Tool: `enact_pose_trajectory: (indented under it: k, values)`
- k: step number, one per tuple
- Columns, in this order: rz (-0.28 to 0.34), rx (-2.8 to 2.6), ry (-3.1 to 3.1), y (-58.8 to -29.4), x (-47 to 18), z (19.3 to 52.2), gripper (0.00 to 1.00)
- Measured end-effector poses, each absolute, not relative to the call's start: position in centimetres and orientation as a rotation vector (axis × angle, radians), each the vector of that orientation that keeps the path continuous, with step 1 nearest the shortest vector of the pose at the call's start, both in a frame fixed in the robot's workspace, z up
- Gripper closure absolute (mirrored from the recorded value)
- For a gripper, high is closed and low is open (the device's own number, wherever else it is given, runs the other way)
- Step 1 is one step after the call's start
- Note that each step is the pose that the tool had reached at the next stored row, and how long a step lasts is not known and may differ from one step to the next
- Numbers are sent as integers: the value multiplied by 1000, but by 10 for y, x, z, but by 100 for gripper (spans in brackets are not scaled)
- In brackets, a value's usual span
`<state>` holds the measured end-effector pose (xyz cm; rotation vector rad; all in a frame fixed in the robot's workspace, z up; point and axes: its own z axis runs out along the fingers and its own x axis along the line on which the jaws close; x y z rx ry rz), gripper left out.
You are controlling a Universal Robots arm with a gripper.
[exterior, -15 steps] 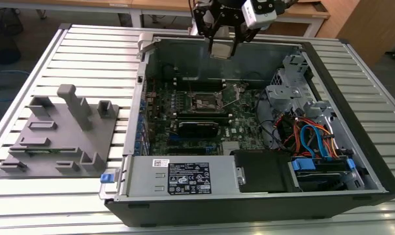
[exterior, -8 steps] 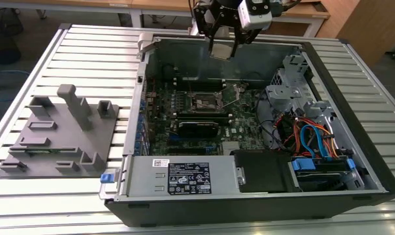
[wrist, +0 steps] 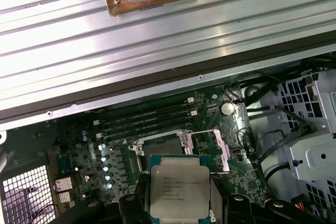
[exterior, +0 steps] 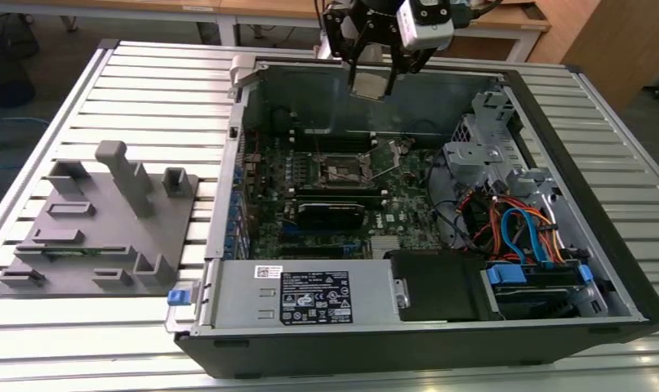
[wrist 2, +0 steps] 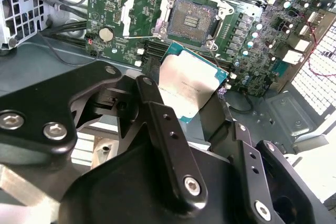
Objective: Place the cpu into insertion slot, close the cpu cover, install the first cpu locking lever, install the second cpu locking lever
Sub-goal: 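Place the cpu into insertion slot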
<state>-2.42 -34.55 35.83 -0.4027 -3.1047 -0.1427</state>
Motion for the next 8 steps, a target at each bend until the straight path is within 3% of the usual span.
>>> enact_pose_trajectory:
  k: [8]
  values:
    - [-143, -418, -3103, -346, -24, 358, 46]
